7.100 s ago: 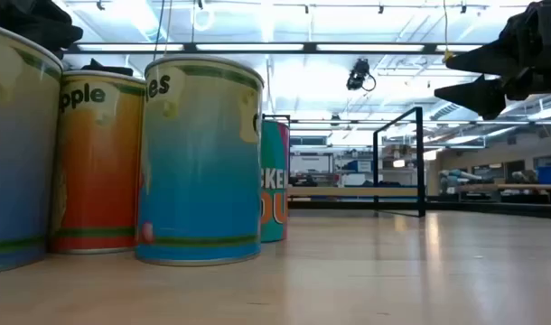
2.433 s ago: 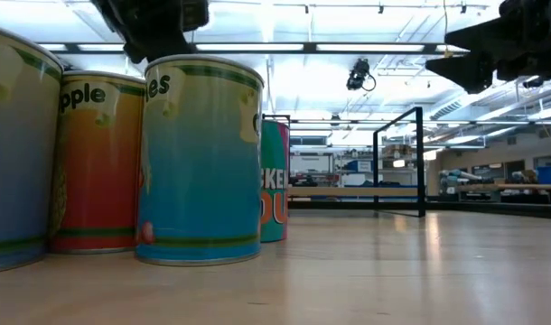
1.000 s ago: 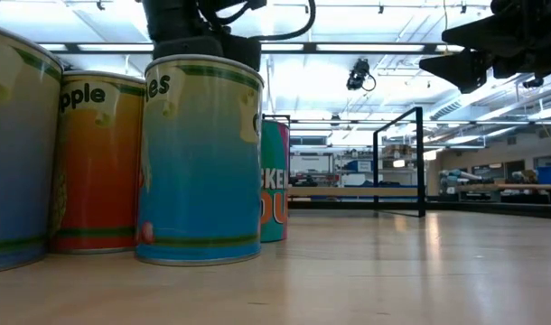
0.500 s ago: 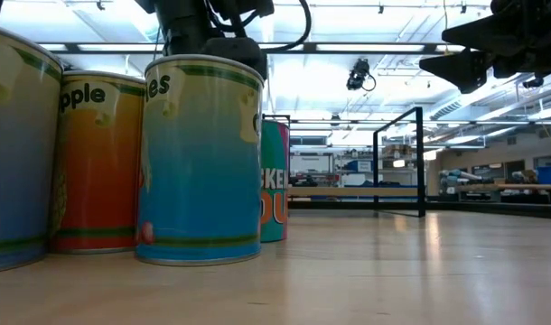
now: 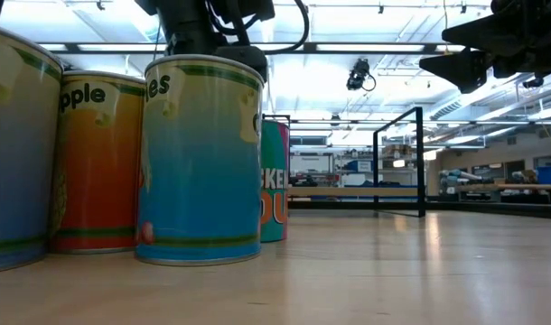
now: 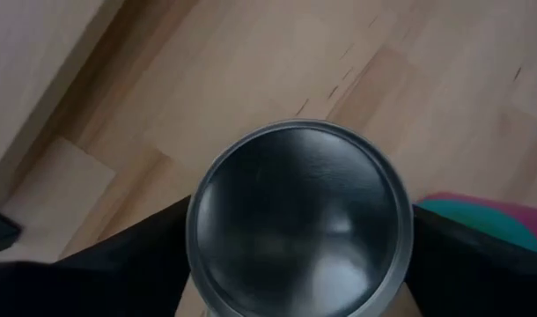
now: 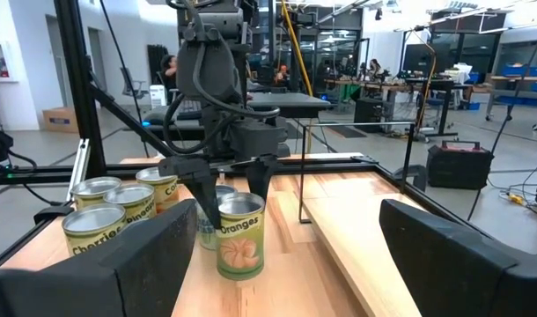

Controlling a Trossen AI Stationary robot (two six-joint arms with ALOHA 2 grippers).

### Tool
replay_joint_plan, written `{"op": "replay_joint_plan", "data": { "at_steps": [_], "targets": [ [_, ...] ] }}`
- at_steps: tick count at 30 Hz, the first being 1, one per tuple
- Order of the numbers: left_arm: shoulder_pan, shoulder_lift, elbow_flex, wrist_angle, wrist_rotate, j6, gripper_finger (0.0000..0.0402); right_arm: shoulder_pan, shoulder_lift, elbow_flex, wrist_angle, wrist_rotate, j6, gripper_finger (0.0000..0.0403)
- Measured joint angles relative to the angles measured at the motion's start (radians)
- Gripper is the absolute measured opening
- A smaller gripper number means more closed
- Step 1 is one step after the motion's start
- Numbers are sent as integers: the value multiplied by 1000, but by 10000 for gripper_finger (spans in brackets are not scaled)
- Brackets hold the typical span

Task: Pick and place cans onto a shelf
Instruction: Put the canned oranges on the shelf

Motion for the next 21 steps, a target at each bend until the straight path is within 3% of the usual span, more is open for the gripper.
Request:
{"op": "replay_joint_plan", "data": {
  "at_steps": [4,10,21],
  "targets": [
    [0,0,0,1,-3,1,315,0,0,0,-7,0,0,364],
    [16,0,4,-8,22,79,330,0,0,0,-7,0,-6,364],
    [157,-2,232,-168,52,358,325,-2,0,0,-7,0,-4,364]
  ]
}}
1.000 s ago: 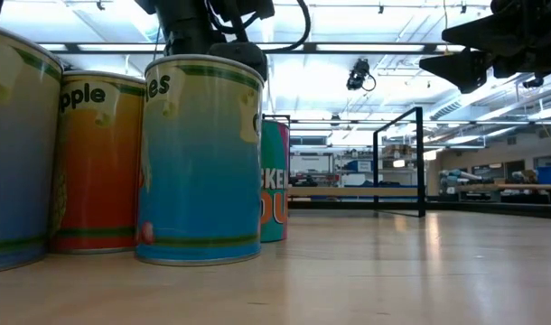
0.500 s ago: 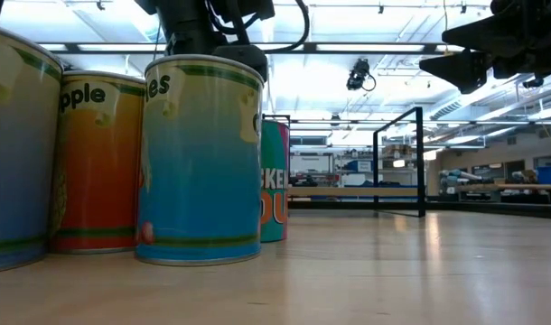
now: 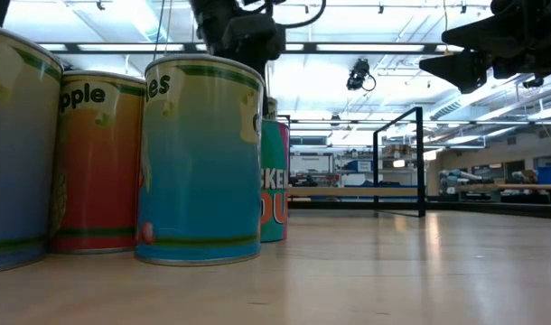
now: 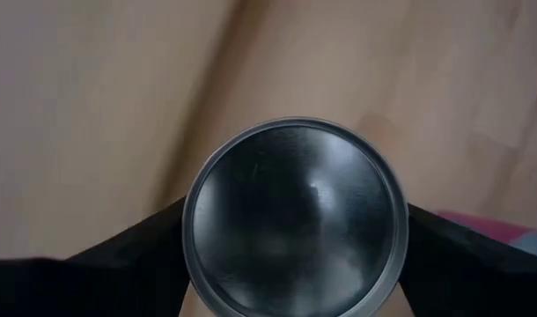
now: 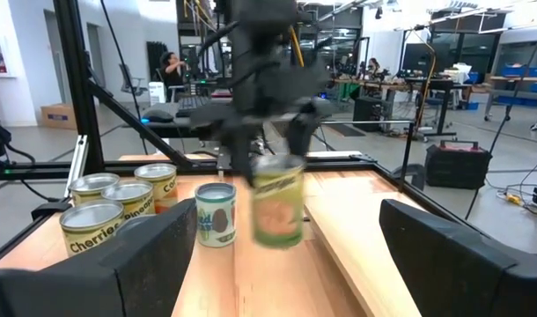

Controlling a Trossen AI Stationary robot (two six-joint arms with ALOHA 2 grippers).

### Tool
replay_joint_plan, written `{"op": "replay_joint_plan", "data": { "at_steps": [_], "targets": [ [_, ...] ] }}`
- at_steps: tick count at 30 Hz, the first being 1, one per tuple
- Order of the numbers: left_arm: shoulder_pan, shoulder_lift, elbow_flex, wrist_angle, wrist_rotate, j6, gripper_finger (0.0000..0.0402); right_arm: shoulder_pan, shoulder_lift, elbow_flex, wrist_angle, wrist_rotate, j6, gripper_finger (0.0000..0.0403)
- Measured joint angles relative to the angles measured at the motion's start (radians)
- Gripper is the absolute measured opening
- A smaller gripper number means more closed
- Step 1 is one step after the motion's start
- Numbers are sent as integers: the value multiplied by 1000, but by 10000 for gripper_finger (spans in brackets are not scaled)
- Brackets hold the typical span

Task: Pick and place cans onto a shelf
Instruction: Put the canned oranges on the shelf

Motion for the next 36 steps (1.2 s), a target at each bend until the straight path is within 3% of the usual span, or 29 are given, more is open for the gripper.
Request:
{"op": "replay_joint_plan", "data": {
  "at_steps": [6,13,18,30,36],
  "targets": [
    [120,-1,67,-60,49,154,327,0,5,0,-5,0,6,364],
    [279,18,58,-64,188,350,328,0,7,0,-5,3,-2,364],
    [334,17,58,-88,270,513,329,0,8,0,-8,4,4,364],
    [352,25,59,-125,221,783,329,1,8,0,-9,4,8,364],
    [359,73,60,-128,202,848,329,1,9,0,-6,3,16,364]
  ]
}}
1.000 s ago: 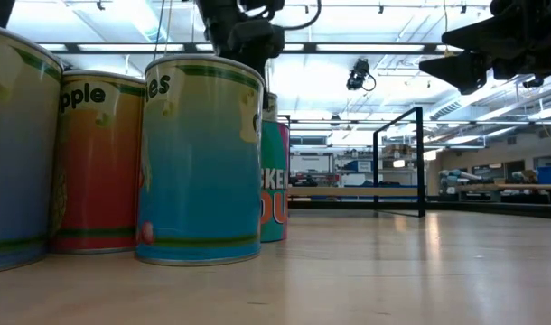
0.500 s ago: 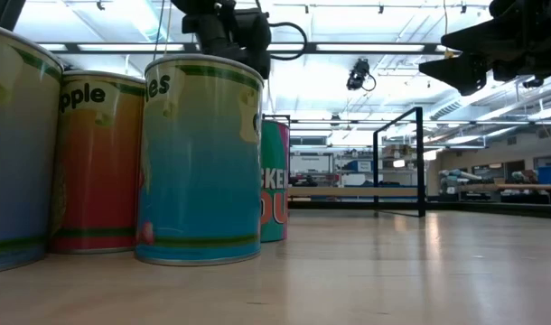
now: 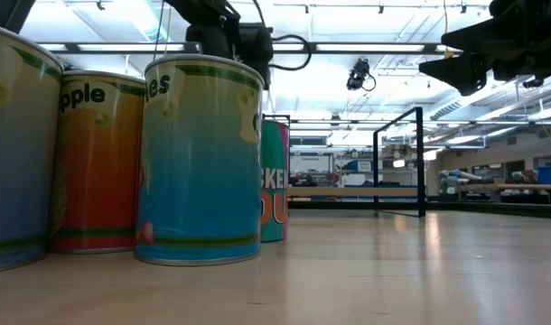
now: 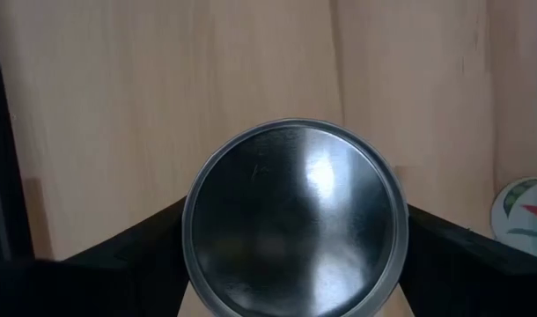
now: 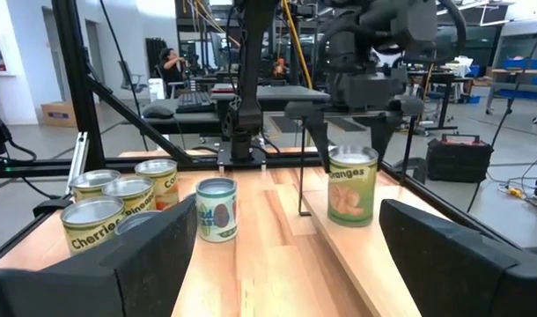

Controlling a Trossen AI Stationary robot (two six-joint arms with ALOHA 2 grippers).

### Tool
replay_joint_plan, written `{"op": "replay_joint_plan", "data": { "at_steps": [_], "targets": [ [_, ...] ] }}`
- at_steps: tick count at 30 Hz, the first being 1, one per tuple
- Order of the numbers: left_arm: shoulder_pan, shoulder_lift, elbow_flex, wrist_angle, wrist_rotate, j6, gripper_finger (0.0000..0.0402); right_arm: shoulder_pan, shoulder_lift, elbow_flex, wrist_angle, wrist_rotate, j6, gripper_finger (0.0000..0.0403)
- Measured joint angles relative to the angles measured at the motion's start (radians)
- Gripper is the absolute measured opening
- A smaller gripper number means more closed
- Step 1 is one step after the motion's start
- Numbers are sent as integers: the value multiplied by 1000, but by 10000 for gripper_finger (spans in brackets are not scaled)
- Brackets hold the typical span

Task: Pick and place cans onto a shelf
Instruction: Put the canned oranges on the shelf

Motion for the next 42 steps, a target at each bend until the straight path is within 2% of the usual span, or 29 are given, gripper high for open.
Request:
{"op": "replay_joint_plan", "data": {
  "at_steps": [9,18,22,28,42],
  "targets": [
    [12,28,3,14,-21,-30,334,0,6,0,-1,-3,2,364],
    [-3,34,-2,17,-77,-136,392,0,6,0,-1,-3,7,364],
    [-13,38,5,7,-95,-170,395,0,6,0,-1,-4,8,364],
    [-55,36,26,-4,-283,-138,394,0,6,0,-1,-4,18,364],
    [-78,35,27,-46,-581,-95,394,0,6,0,-2,-5,18,364]
  ]
}}
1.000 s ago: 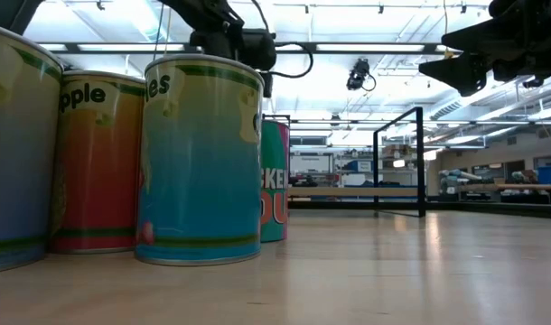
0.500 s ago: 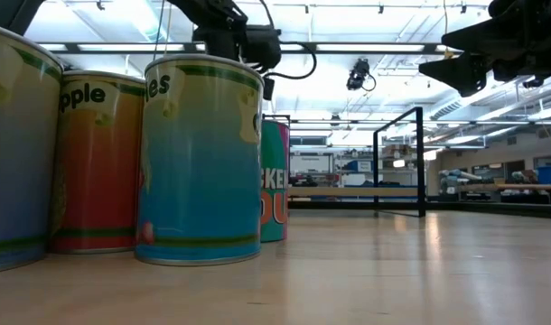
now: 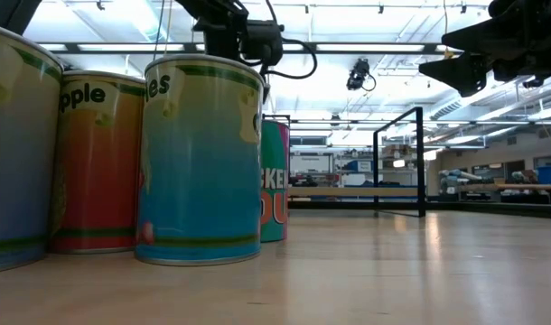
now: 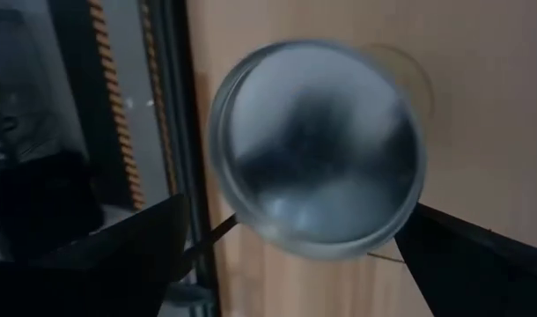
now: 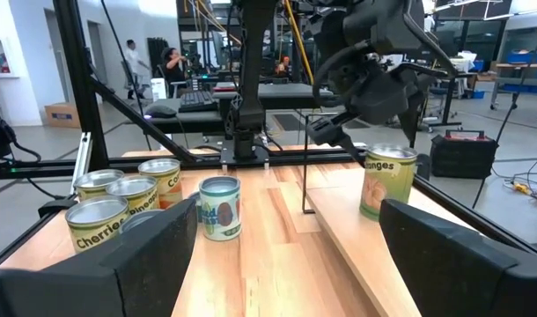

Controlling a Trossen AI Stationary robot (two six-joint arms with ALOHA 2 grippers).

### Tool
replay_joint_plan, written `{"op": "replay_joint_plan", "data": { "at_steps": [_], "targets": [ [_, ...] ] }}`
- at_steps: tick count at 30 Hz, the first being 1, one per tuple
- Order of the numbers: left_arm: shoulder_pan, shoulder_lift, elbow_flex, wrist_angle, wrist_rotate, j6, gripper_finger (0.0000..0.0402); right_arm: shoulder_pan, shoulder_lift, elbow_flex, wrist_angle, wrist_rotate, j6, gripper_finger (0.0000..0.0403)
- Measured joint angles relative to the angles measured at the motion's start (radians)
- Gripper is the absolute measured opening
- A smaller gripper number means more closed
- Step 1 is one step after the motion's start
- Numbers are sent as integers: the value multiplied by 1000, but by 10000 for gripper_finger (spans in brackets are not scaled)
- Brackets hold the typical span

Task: Pick and place cans onto a shelf
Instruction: Put the canned oranges on the shelf

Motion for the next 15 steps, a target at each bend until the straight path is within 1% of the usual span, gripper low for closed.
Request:
{"op": "replay_joint_plan", "data": {
  "at_steps": [4,9,12,15],
  "targets": [
    [-1,0,0,-26,-51,-4,394,0,0,0,0,0,0,364],
    [-22,-1,0,-53,-62,-9,394,0,0,0,-10,0,0,364],
    [-44,-1,0,-39,-72,33,394,0,0,0,-11,0,0,364],
    [-71,-1,0,-3,-113,102,394,0,0,0,-11,0,-1,364]
  ]
}}
